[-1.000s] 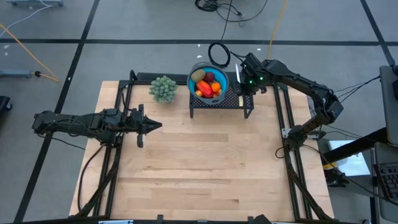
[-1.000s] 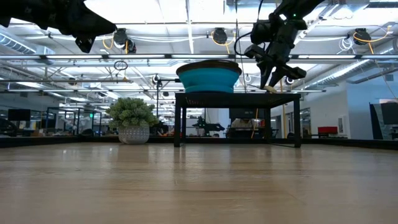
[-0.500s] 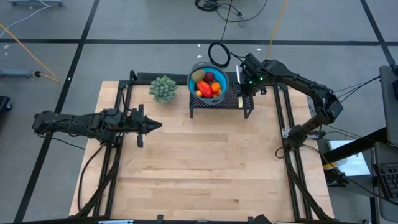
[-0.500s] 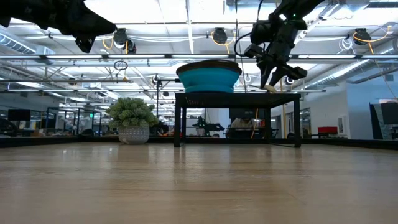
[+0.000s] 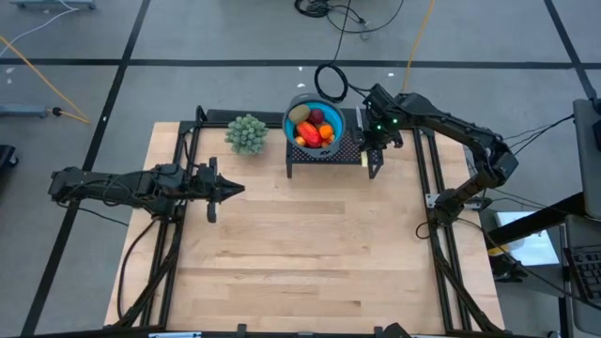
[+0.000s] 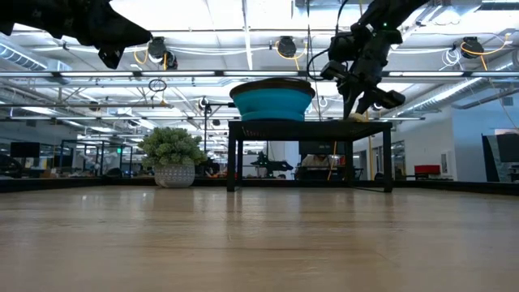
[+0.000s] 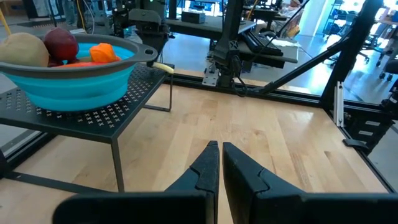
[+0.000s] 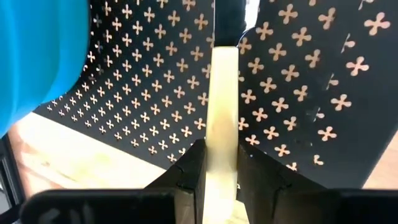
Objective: Pick & Place Fruit
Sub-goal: Put the yellow table knife on the shelf
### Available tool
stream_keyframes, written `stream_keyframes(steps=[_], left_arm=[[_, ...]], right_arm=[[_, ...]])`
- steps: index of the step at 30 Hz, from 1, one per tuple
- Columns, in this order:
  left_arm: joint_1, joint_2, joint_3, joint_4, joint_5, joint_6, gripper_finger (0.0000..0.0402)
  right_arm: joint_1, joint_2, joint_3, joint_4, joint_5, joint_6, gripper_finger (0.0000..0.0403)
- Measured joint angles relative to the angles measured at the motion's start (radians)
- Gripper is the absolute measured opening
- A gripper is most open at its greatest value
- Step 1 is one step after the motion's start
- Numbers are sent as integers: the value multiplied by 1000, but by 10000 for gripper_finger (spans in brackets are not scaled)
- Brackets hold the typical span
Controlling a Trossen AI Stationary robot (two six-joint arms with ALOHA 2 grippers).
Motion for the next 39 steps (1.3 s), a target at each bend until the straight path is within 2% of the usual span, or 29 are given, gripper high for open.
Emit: stream_keyframes(steps=[9, 16, 21, 39], left_arm=[[0, 0, 0, 0, 0, -6, 19], [0, 0, 0, 0, 0, -6, 19], [0, 0, 0, 0, 0, -6, 19], [0, 0, 0, 0, 0, -4, 19]], right_arm=[[-7, 0, 0, 34, 13, 2, 65], [-27, 0, -2, 54, 24, -2, 85], [-27, 0, -2, 54, 65, -2, 84], [-26, 0, -13, 113, 42, -18, 100]])
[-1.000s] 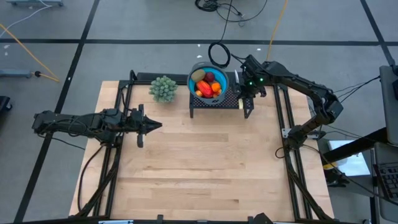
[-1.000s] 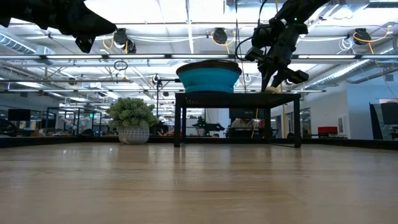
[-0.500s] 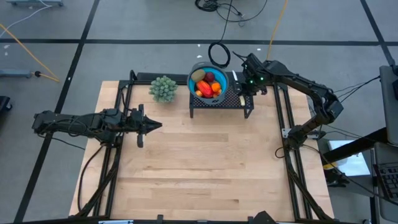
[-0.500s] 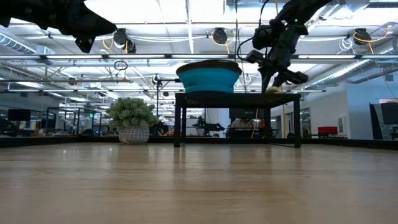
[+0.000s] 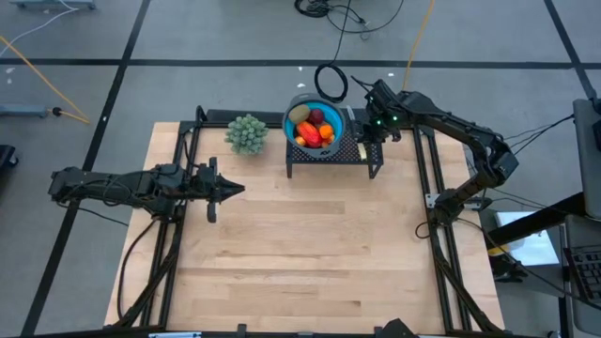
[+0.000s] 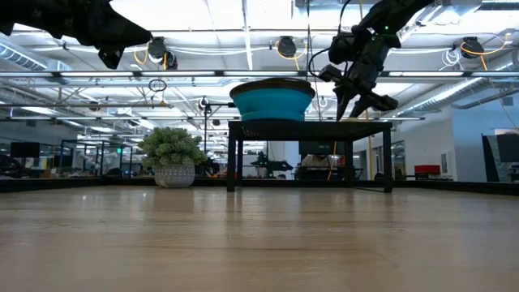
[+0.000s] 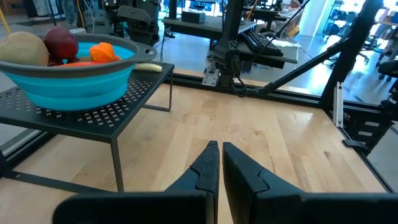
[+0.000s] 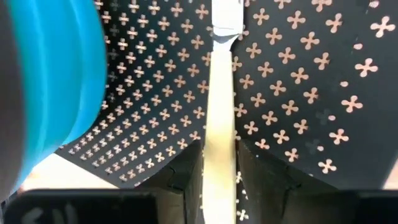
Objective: Pick & Place Fruit
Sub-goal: Put the yellow table knife on the shelf
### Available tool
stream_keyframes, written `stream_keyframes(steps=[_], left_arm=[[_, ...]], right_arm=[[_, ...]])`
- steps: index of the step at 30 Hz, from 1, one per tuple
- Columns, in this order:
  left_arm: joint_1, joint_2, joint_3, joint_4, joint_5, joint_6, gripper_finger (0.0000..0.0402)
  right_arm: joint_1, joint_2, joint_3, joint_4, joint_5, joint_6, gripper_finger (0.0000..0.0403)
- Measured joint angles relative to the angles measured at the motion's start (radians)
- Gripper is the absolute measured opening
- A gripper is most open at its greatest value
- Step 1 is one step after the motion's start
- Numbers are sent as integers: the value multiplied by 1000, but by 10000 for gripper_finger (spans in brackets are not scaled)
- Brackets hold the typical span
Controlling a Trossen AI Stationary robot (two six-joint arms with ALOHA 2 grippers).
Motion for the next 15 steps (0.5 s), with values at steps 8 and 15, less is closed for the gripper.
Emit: stream_keyframes(steps=[8, 15], left_arm=[[0, 0, 0, -1, 0, 0, 19], [0, 0, 0, -1, 0, 0, 19]], right_arm=[[2, -4, -36, 45, -10, 17, 111], [2, -49, -40, 111, -27, 24, 102]])
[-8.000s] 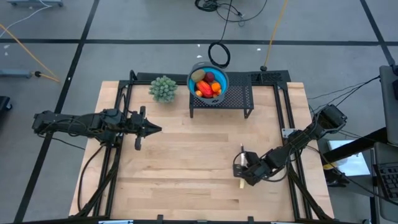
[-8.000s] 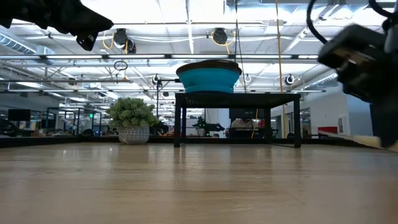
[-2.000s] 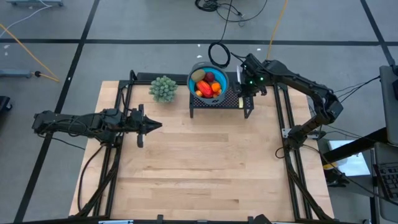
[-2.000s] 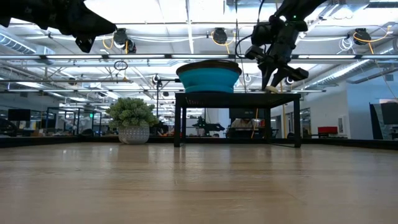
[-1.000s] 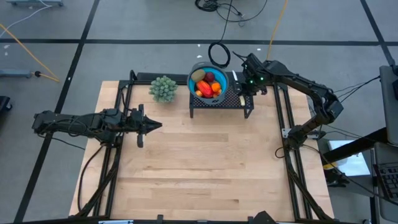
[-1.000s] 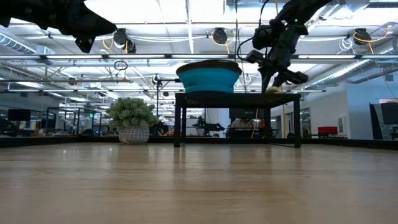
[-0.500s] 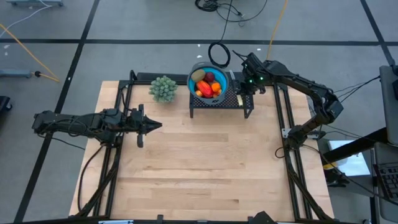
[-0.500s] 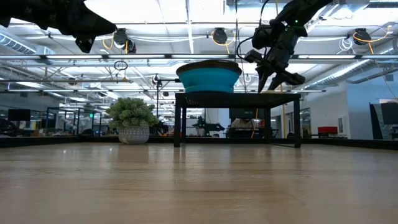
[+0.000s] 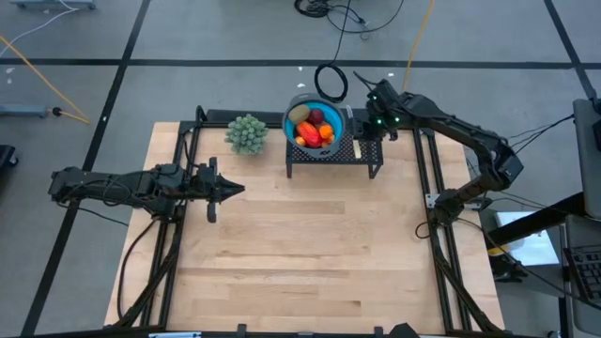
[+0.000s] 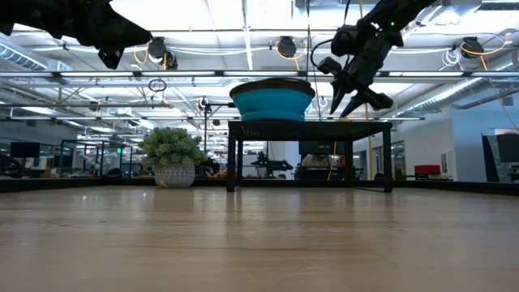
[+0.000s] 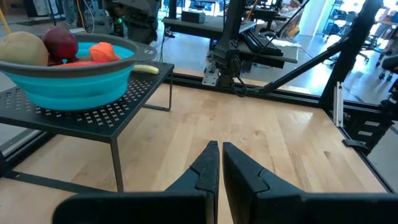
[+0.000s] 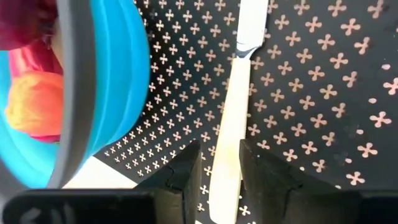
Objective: Pick & Place Fruit
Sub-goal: Put the yellow table knife on the shelf
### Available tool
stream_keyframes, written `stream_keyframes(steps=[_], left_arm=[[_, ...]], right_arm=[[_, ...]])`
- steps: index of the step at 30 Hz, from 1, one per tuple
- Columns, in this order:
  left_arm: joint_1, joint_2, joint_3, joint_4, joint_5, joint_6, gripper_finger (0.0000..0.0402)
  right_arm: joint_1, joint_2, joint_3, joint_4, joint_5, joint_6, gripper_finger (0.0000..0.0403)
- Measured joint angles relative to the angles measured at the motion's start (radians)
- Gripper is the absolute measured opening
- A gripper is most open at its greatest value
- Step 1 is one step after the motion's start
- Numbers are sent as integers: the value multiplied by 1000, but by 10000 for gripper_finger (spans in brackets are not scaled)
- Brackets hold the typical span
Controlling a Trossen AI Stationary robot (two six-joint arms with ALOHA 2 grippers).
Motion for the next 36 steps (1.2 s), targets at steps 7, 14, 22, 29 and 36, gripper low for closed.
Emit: stream_keyframes(steps=[7, 14, 22, 29, 36], left_arm=[[0, 0, 0, 0, 0, 3, 19], [0, 0, 0, 0, 0, 1, 19], [0, 0, 0, 0, 0, -2, 19], [0, 0, 0, 0, 10, -22, 19], [0, 0, 0, 0, 9, -22, 19]], right_arm=[[0, -16, 1, -13, 1, 3, 98], [35, -19, 1, -59, -2, -54, 91], [66, -30, 1, -84, 4, -124, 59], [66, -52, 2, -102, 56, -179, 7], [83, -56, 2, -201, 134, -207, 2]])
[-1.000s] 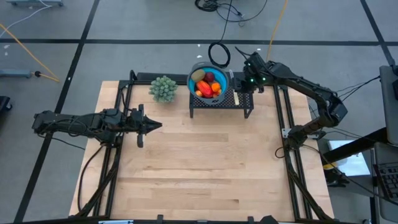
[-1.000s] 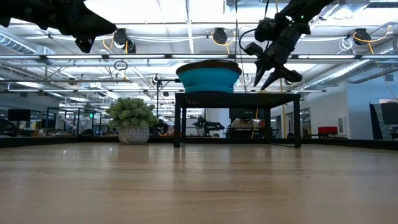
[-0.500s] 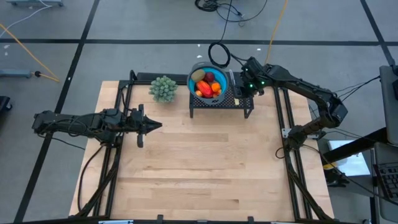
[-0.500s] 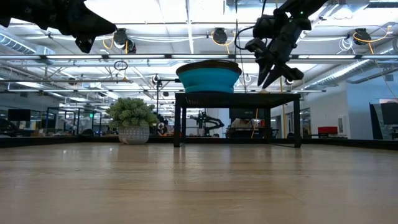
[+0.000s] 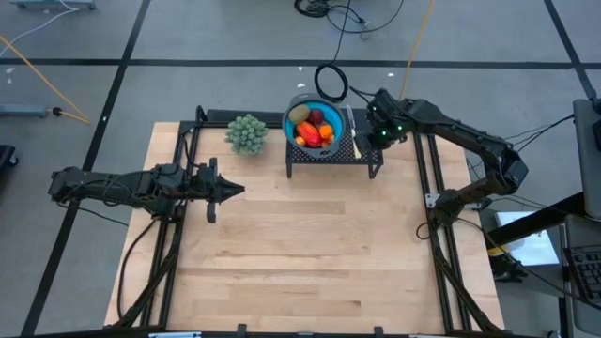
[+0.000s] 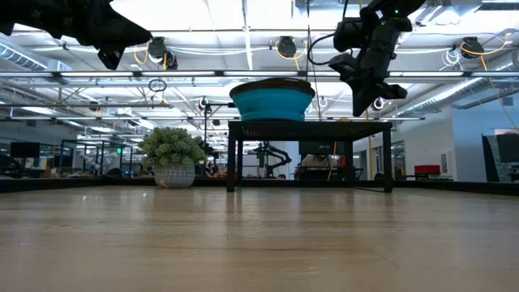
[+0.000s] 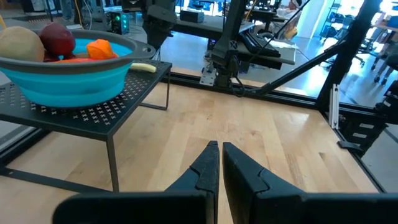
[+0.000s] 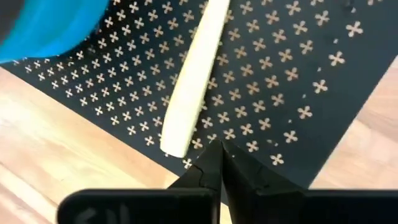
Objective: Pick & Place Fruit
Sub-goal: Put the yellow table knife on the shelf
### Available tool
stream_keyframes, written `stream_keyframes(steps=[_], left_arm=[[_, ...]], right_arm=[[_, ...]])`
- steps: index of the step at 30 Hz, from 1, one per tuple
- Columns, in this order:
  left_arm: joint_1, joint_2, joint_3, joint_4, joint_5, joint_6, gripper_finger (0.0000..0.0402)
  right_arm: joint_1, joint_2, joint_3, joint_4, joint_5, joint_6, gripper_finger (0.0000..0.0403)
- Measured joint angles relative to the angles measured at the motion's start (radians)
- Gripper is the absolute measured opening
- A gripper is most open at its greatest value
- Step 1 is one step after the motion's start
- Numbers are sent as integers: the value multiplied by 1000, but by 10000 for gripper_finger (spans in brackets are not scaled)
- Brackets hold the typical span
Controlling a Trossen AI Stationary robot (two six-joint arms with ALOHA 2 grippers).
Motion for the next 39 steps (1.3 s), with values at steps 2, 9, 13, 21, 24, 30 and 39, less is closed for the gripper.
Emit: stream_keyframes(steps=[2, 9, 13, 21, 24, 30, 39], left_arm=[[0, 0, 0, 0, 0, 0, 19], [0, 0, 0, 0, 0, -7, 19], [0, 0, 0, 1, 0, -7, 19], [0, 0, 0, 2, 0, -6, 19], [0, 0, 0, 2, 0, -6, 19], [0, 0, 0, 2, -1, -6, 19], [0, 0, 0, 2, -1, -5, 19]], right_arm=[[8, 0, 0, 8, 4, -3, 1], [29, 7, 0, 31, 11, -2, 1], [50, 14, 0, 39, 52, -2, 1], [58, 13, 0, 51, 77, 1, 1], [67, 13, 0, 55, 84, 1, 1], [70, 13, 0, 57, 84, 9, 0], [85, 13, 0, 58, 106, 16, 0]])
